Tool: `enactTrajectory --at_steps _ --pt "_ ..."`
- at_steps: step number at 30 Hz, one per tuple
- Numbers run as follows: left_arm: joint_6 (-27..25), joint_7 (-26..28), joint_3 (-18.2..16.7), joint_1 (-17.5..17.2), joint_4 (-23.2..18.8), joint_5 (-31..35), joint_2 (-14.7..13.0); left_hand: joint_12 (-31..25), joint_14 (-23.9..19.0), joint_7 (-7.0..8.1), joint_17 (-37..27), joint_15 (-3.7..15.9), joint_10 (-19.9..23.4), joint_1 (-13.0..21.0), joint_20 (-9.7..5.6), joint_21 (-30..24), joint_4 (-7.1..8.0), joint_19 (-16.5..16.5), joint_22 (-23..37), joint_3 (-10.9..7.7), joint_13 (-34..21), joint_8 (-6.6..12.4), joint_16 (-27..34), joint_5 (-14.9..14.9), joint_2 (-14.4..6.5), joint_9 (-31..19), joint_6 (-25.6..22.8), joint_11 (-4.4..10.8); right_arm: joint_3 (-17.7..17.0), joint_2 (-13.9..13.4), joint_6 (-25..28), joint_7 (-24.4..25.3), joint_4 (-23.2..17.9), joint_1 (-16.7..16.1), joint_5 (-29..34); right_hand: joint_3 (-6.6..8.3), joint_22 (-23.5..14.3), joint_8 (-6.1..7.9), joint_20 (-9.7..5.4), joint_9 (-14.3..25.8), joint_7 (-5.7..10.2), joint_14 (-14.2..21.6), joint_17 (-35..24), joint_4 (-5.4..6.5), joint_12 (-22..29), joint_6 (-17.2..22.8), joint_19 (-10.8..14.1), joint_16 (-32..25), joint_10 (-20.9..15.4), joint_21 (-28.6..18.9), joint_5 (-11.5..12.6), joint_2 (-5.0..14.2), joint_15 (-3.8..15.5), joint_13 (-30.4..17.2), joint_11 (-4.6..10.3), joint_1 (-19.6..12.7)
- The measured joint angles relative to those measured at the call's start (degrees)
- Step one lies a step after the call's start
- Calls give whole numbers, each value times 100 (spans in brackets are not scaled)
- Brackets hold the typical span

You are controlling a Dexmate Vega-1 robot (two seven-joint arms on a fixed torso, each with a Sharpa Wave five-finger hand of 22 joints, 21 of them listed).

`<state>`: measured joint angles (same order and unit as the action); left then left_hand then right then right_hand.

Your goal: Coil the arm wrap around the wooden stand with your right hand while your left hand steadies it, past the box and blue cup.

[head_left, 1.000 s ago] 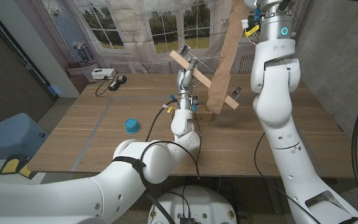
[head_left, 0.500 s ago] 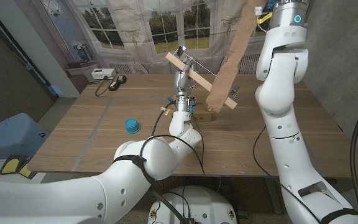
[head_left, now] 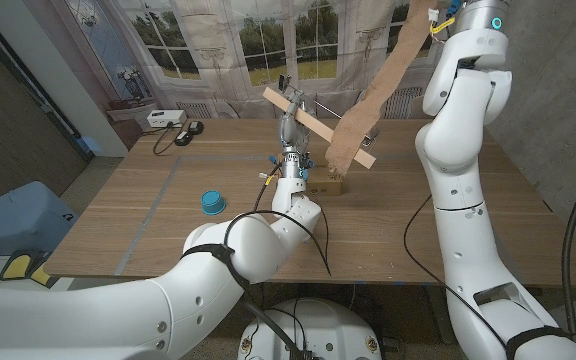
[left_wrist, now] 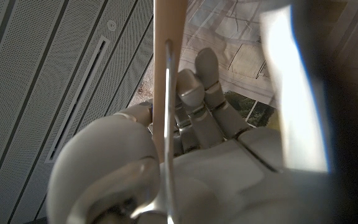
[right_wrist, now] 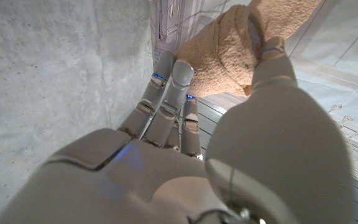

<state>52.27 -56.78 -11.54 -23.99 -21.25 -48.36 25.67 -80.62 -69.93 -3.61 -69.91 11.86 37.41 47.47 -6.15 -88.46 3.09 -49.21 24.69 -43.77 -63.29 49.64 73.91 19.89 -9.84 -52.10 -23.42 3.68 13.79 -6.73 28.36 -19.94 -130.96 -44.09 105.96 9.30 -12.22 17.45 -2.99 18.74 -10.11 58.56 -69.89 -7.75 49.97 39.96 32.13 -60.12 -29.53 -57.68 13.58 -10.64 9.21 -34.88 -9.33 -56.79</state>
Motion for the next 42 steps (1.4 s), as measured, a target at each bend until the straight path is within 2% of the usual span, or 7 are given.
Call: enactTrajectory --at_steps 7,9,15,19,32,41,42 --pt "-218 -229 -8 16 -63 -378 14 0 0 1 0 -1 0 0 0 -33 0 0 0 0 0 0 0 0 0 13 1 0 -233 58 135 -592 -133 -69 -322 -8 27 -17 -3 -3 0 0 0 -8 0 1 -55 35 0 -71 -1 0 -1 -7 0 0" --pt "-242 -271 -8 16 -63 -510 14 0 0 1 -1 -1 0 -1 0 -32 0 0 1 0 0 0 0 0 1 20 1 0 -298 55 135 -592 -186 -138 -322 -8 29 -21 -3 5 0 0 0 -8 0 1 -55 46 -41 -83 -2 0 -1 -8 -40 0" --pt "-246 -358 189 54 -72 -943 20 0 0 2 0 -2 0 -37 0 -32 0 0 1 0 0 -1 0 0 7 26 1 0 -468 -9 304 -826 -378 -407 -773 -17 51 -56 -3 30 -24 0 0 -16 0 82 -55 46 -60 -132 -6 0 -1 -9 -20 0" --pt "-194 -358 297 67 -51 -1225 22 0 0 2 0 -2 0 -37 0 -32 1 0 -10 1 0 -1 0 0 8 26 2 0 -567 -67 356 -868 -496 -618 -906 -32 52 -68 4 32 -24 0 1 -15 -1 82 -105 46 -61 -170 -7 0 -2 -10 -20 0" --pt "-26 -179 967 108 32 -2188 27 0 -7 34 4 -11 -31 -97 0 -32 1 0 -10 1 0 50 0 0 -6 21 33 32 -877 -285 719 -843 -734 -1391 -1507 -33 79 -100 11 -3 -62 8 1 -16 -11 122 -164 89 -61 -260 -13 -17 -10 -47 -19 -17" --pt "18 -131 1165 126 32 -2714 28 0 -7 22 17 -12 -30 -96 0 -32 1 0 -22 1 0 52 0 0 -6 20 63 32 -976 -449 887 -713 -686 -1681 -1762 -40 78 -133 37 -2 -56 -5 1 -24 -13 175 -198 122 -63 -303 -25 -77 2 -92 -19 -77" --pt "19 -124 1244 141 30 -2789 28 0 -7 32 17 -12 -30 -97 0 -32 1 0 -27 1 0 52 0 0 -6 20 73 32 -987 -477 988 -633 -667 -1712 -1950 -40 78 -134 37 -2 -56 -6 1 -24 -41 175 -198 122 -98 -303 -27 -78 2 -92 -42 -78"
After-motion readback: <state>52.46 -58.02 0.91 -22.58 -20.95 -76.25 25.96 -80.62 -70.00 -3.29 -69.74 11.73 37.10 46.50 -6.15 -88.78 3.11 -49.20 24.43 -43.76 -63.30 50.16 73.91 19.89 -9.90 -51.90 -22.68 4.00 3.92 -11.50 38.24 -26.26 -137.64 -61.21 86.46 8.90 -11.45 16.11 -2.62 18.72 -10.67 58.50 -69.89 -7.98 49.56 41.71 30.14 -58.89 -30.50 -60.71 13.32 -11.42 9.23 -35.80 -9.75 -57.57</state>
